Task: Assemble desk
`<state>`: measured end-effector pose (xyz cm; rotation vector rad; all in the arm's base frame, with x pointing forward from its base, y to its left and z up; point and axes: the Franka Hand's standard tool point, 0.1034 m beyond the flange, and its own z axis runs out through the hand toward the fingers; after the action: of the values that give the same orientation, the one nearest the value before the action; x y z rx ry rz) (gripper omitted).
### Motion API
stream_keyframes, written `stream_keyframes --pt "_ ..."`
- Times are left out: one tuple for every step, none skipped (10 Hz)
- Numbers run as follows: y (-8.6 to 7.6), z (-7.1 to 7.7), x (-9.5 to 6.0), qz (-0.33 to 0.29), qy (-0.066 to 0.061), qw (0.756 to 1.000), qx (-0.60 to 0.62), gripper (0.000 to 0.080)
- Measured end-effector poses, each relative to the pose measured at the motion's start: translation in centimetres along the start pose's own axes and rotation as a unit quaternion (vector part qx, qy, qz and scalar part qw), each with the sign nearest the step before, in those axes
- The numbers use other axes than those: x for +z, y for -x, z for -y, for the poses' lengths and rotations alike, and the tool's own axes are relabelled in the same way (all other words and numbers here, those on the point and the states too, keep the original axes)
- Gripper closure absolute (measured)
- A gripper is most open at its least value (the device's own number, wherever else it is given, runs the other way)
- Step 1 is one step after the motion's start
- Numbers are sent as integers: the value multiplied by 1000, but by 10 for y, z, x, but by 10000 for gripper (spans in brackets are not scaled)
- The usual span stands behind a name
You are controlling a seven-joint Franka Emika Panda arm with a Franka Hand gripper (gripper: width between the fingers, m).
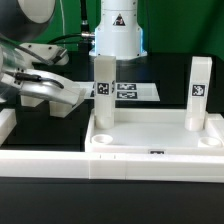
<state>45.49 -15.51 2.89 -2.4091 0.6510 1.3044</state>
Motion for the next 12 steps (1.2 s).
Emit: stream_keyframes --pt "5 0 5 38 0 999 2 150" --pt "0 0 5 58 4 998 4 150" --pt "-7 4 0 39 9 999 -1 150" --pt "-5 8 -4 35 10 999 -4 150" --pt "-7 9 -2 33 11 999 -4 150" --pt "-10 9 -1 30 11 999 -5 150" --pt "-13 11 1 25 12 1000 -6 150" --pt "-15 13 4 22 13 1000 -8 150" --pt "-18 16 8 20 14 1000 -11 150" --pt "-18 17 13 23 15 1000 -12 150" --pt "-18 16 17 26 14 1000 -10 150" --pt "-18 15 20 28 14 999 -9 150"
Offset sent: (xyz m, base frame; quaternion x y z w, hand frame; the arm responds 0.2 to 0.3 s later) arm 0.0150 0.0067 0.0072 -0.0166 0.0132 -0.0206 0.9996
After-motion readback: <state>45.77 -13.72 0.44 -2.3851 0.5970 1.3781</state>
